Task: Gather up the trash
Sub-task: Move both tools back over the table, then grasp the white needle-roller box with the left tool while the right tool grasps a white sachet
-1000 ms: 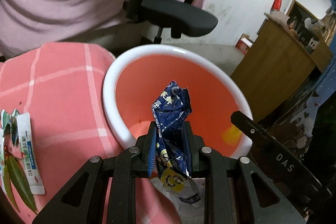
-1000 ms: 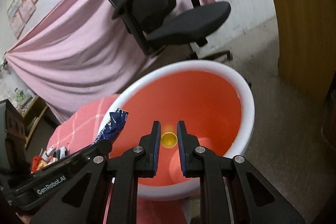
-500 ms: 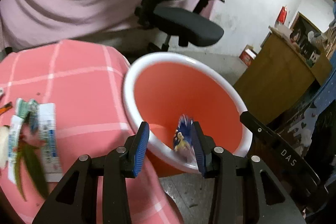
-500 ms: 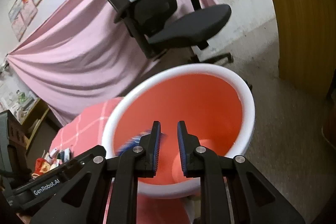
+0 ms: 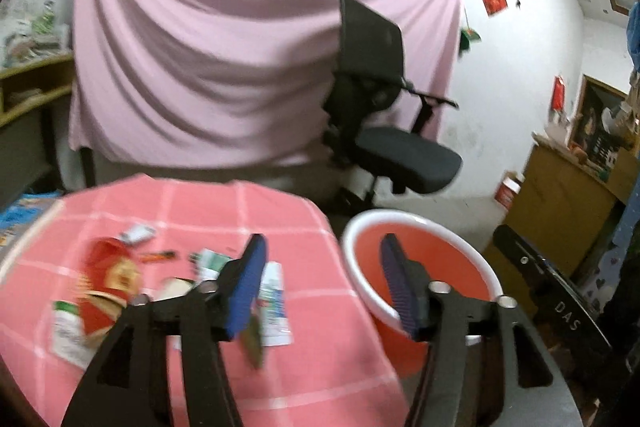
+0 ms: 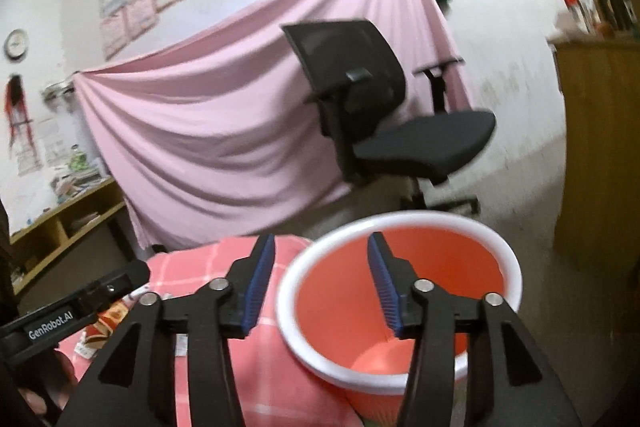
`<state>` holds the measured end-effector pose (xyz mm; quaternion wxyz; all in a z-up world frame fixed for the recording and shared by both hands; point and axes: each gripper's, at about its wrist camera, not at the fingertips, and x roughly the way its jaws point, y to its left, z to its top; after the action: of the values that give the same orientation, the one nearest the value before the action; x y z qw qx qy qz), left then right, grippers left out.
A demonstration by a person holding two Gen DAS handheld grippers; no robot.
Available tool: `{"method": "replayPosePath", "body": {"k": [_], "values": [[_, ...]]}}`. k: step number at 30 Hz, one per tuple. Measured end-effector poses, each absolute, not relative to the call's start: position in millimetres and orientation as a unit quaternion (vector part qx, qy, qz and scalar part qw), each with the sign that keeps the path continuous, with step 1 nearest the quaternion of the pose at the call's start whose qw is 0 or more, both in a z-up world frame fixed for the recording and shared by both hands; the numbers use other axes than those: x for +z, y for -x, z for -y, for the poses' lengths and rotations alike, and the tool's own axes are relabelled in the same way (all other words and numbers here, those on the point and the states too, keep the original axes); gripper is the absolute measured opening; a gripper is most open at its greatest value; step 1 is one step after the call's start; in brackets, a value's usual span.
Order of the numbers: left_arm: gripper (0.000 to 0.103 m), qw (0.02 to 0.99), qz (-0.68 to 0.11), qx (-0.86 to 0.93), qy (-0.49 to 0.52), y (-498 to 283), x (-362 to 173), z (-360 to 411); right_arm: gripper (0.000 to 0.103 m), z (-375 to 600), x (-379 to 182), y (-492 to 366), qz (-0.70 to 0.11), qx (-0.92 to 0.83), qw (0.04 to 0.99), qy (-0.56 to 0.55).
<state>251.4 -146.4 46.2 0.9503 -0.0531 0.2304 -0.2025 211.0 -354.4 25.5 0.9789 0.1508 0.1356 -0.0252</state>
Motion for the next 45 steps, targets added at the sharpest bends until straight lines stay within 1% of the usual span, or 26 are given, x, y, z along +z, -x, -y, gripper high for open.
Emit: {"method": "replayPosePath", "body": {"k": [2,4,5,6,7,8,9,10,11,17,26,34,38,41,43,45], "values": [[0.061,0.958,-0.21,-0.187,0.059,-242.7,49.0,130.0,0.055,341.9,31.5,-209.6,-0.118,-0.016,0.983,-0.14],[0.067,0.964,-0.195,-0.171,0.064,-232.5,51.4,112.4,0.07,330.9,36.0,-205.7,-0.102,-0.009,0.986,-0.131],[0.079,0.967,-0.186,-0.163,0.066,-228.5,51.5,104.1,0.081,325.7,39.1,-204.5,-0.093,-0.004,0.987,-0.128],[0.09,0.969,-0.179,-0.157,0.068,-225.4,50.7,97.4,0.083,322.7,40.9,-203.3,-0.086,0.0,0.988,-0.126],[0.093,0.973,-0.165,-0.147,0.071,-219.0,50.7,88.3,0.084,317.6,43.5,-201.9,-0.078,0.005,0.989,-0.122],[0.096,0.976,-0.153,-0.137,0.073,-213.2,50.6,80.3,0.086,310.3,46.3,-200.8,-0.068,0.011,0.991,-0.115],[0.097,0.978,-0.146,-0.131,0.074,-209.5,50.4,73.9,0.093,305.5,47.7,-200.0,-0.062,0.015,0.992,-0.111],[0.098,0.979,-0.14,-0.124,0.075,-205.4,49.8,66.9,0.097,301.2,48.7,-198.0,-0.056,0.019,0.992,-0.108],[0.101,0.981,-0.136,-0.116,0.077,-201.6,49.0,59.7,0.103,295.6,50.0,-196.2,-0.046,0.024,0.993,-0.106],[0.101,0.988,-0.111,-0.075,0.074,-180.5,41.9,23.6,0.103,266.7,53.3,-191.6,-0.023,0.052,0.996,-0.073],[0.101,0.992,-0.099,-0.027,0.068,-164.6,18.9,-9.2,0.103,233.5,46.0,-191.1,-0.02,0.071,0.997,-0.013],[0.101,0.988,-0.147,-0.013,0.05,-183.6,0.1,-12.9,0.103,214.7,33.9,-206.6,-0.049,0.041,0.997,0.041],[0.101,0.982,-0.181,-0.011,0.043,-198.2,-7.1,-12.7,0.103,212.3,26.5,-226.6,-0.088,0.015,0.994,0.066],[0.101,0.976,-0.213,-0.016,0.037,-211.0,-13.8,-10.6,0.103,219.5,19.1,-245.6,-0.134,0.012,0.989,0.055],[0.1,0.971,-0.235,-0.024,0.034,-219.6,-18.2,-10.3,0.097,226.3,13.9,-257.6,-0.169,0.021,0.985,0.033],[0.1,0.965,-0.259,-0.035,0.034,-228.8,-23.7,-8.7,0.085,232.2,6.4,-269.7,-0.209,0.034,0.977,0.012]]}}
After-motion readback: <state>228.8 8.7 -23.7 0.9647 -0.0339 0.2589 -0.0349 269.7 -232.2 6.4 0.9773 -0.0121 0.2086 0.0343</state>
